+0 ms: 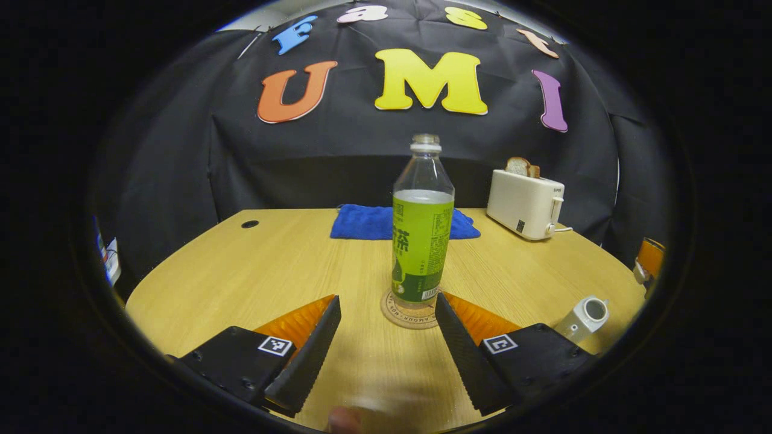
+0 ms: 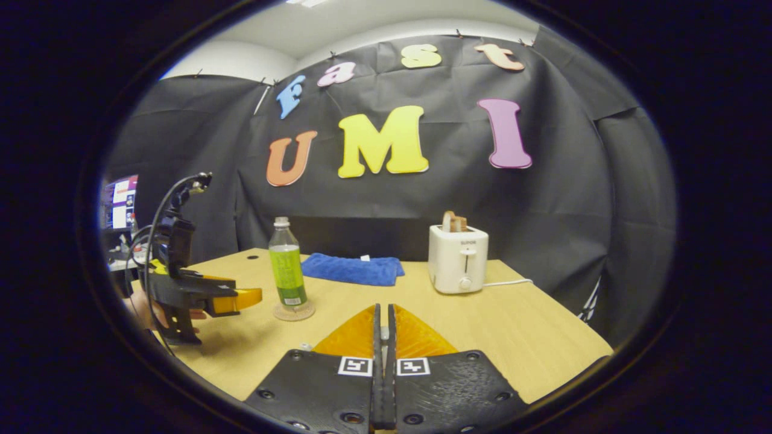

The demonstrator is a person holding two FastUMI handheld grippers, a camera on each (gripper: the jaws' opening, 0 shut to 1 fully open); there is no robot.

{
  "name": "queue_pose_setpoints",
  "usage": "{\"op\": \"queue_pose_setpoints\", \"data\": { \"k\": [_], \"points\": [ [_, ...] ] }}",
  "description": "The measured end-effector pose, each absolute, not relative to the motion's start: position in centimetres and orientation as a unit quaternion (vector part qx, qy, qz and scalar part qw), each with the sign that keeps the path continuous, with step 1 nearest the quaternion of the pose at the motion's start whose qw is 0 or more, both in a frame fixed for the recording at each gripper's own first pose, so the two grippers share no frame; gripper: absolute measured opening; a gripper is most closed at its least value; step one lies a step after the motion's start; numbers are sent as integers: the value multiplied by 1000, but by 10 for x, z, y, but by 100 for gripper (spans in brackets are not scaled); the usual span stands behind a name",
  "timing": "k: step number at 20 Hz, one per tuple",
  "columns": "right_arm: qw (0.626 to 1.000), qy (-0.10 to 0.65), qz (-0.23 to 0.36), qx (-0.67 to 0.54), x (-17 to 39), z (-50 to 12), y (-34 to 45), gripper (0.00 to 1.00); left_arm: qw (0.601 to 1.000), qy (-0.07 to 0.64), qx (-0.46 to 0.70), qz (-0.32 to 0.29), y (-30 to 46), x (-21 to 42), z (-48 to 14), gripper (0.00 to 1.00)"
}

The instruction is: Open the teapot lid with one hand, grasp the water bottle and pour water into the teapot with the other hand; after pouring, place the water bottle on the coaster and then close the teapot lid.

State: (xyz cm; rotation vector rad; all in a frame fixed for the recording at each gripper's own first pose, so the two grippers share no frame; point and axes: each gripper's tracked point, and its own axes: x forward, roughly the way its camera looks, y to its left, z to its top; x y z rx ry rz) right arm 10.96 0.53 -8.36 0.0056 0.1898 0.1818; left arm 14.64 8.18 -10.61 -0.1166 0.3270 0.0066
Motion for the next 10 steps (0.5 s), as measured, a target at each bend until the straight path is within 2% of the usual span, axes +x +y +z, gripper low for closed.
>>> {"op": "queue_pose_setpoints", "data": {
  "k": [6, 10],
  "points": [
    [986, 100, 137, -2, 132, -95, 41, 0, 991, 111, -54, 49, 113, 83, -69, 98],
    [983, 112, 147, -9, 137, -115, 51, 0, 992, 96, -42, 70, 125, 60, -61, 98]
  ]
}}
